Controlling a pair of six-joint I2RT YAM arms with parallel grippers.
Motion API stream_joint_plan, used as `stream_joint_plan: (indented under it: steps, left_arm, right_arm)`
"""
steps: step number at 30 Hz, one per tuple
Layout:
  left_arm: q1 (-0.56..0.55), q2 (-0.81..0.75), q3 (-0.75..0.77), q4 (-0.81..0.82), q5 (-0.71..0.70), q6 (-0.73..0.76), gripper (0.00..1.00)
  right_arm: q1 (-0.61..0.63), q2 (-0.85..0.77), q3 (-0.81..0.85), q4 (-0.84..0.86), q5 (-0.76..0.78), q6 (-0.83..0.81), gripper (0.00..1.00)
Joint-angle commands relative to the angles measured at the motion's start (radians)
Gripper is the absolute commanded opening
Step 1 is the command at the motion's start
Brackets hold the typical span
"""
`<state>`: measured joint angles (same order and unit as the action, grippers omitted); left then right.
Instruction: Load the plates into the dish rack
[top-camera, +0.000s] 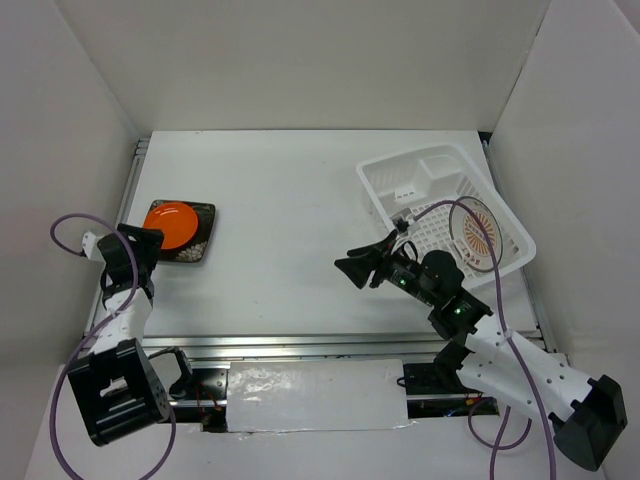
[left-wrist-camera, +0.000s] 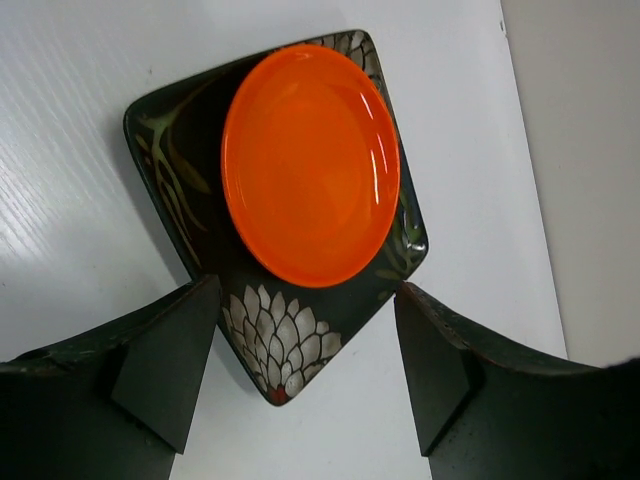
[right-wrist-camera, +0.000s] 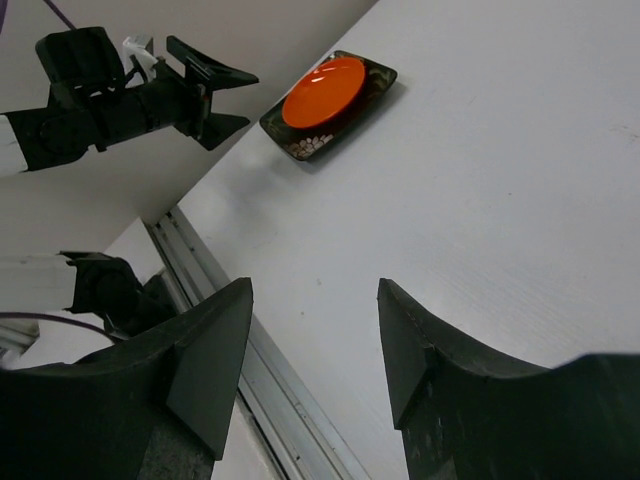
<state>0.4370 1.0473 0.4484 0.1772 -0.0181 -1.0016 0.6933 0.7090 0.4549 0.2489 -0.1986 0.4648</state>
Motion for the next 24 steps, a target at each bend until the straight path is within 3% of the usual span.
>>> stream_joint_plan:
  steps: [1, 11, 24]
  left_arm:
    - [0.005, 0.034, 0.026, 0.085, -0.081, -0.011, 0.83]
    - [0.005, 0.230, 0.104, 0.122, -0.103, 0.064, 0.82]
    - [0.006, 0.347, 0.148, 0.143, -0.094, 0.101, 0.81]
  right_arm:
    - [0.005, -0.025, -0.001, 0.076, -0.039, 0.009, 0.61]
    - [0.005, -0.034, -0.022, 0.079, -0.013, 0.000, 0.61]
    - [0.005, -0.019, -0.032, 0.089, 0.008, -0.012, 0.62]
